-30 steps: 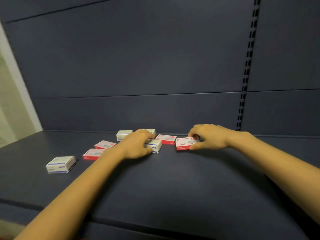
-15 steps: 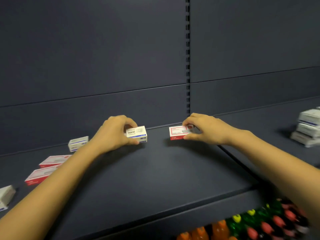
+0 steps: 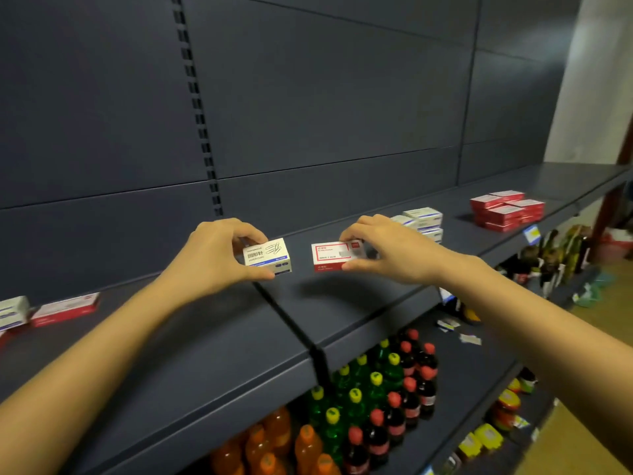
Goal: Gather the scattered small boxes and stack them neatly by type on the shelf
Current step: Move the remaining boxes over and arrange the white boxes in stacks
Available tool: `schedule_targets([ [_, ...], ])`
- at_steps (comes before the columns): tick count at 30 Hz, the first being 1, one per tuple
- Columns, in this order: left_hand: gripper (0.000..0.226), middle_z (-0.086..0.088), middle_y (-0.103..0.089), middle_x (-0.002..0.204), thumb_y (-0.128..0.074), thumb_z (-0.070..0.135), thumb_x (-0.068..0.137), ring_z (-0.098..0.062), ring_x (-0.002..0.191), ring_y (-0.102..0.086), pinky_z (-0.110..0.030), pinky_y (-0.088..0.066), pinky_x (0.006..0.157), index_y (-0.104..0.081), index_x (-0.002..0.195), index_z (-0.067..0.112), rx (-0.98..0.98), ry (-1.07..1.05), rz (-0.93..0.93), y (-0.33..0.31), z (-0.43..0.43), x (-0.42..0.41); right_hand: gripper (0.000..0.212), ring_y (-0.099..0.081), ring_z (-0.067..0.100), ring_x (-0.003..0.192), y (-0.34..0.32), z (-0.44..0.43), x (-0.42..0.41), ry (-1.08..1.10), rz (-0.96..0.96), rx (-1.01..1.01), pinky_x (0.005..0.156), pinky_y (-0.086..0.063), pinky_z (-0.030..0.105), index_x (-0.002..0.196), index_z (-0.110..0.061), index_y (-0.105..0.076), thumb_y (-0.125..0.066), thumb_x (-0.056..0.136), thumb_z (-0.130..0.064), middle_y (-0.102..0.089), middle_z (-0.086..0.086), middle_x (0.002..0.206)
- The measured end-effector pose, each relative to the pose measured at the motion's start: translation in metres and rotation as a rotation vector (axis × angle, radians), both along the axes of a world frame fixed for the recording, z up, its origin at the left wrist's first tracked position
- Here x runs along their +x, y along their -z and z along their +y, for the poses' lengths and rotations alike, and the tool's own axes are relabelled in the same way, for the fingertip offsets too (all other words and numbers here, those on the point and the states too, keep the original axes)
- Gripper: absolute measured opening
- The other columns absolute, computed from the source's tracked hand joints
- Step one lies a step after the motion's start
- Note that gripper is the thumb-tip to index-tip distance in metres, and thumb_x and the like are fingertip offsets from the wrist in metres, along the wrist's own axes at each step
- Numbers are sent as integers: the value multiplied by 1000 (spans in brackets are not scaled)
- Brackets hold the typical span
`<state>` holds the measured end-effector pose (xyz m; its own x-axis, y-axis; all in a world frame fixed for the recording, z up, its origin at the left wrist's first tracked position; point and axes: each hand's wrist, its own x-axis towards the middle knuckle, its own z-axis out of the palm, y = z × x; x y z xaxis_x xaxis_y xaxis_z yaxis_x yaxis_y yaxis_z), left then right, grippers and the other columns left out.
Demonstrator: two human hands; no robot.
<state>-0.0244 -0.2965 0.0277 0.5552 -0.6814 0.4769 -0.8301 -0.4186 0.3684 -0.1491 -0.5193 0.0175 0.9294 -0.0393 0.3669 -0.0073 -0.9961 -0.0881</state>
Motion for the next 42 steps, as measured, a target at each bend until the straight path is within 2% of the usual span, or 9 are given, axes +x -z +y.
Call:
schedule_targets([
  [3, 39, 4, -68, 93, -85, 30, 58, -14, 84, -63, -34, -53, 80, -68, 93, 22, 2, 21, 23, 3, -43, -22, 41, -44, 15, 107, -3, -41, -27, 15, 16, -10, 86, -39, 31, 120, -24, -51, -56, 86, -46, -52, -4, 114],
  [7, 38, 6, -68, 91, -85, 31, 59, -15, 82, -62, -33, -52, 77, -68, 92, 21, 34, 19, 39, 16, -95, -49, 46, -43, 14, 112, -6, -96, -59, 41, 35, -15, 91, -43, 39, 126, -26, -48, -55, 86, -47, -51, -5, 120],
  [13, 37, 8, -64, 87, -82, 36, 62, -11, 81, -57, -24, -42, 71, -67, 92, 21, 80, -107, 85, 36, -150, -66, 46, -43, 9, 105, -2, -167, -85, 8, 40, -13, 91, -43, 37, 125, -25, -49, -56, 85, -46, -51, -5, 117],
  [20, 41, 1, -66, 106, -80, 33, 67, -13, 88, -57, -25, -45, 80, -65, 102, 18, 88, -253, 165, 54, -170, -75, 42, -42, 6, 98, 14, -221, -97, -55, 29, 28, 88, -45, 36, 120, -26, -53, -57, 83, -47, -49, -12, 107],
  [23, 50, 0, -62, 113, -76, 40, 70, -19, 101, -57, -35, -46, 92, -62, 112, 16, 0, -302, 58, 44, -173, -83, 44, -42, 6, 99, 20, -240, -98, -66, 23, 39, 87, -44, 33, 121, -26, -52, -57, 83, -48, -51, -9, 112],
  [27, 33, 3, -65, 103, -64, 44, 78, -17, 97, -58, -43, -49, 87, -65, 102, 21, -67, -266, -179, 16, -195, -100, 44, -42, 6, 98, 24, -263, -97, -52, 19, 57, 86, -43, 31, 121, -25, -52, -57, 83, -47, -53, -7, 114],
  [33, 25, 7, -63, 102, -54, 43, 86, -12, 98, -54, -32, -45, 80, -64, 101, 25, 14, -198, -315, -3, -272, -107, 43, -47, 15, 110, 20, -306, -101, 18, 35, 76, 93, -43, 36, 122, -23, -53, -58, 85, -44, -55, -2, 122],
  [38, 28, 6, -63, 104, -52, 44, 87, -15, 102, -54, -30, -41, 78, -64, 102, 24, 47, -155, -344, -2, -342, -100, 47, -46, 17, 118, 15, -353, -104, 72, 17, 70, 95, -36, 28, 126, -21, -52, -59, 85, -42, -53, 0, 131],
  [42, 28, 6, -64, 105, -52, 44, 87, -15, 100, -54, -27, -38, 73, -64, 102, 23, 77, -132, -332, 2, -389, -92, 49, -46, 18, 116, 10, -391, -102, 121, 32, 78, 95, -40, 33, 128, -21, -50, -57, 86, -43, -52, 1, 130],
])
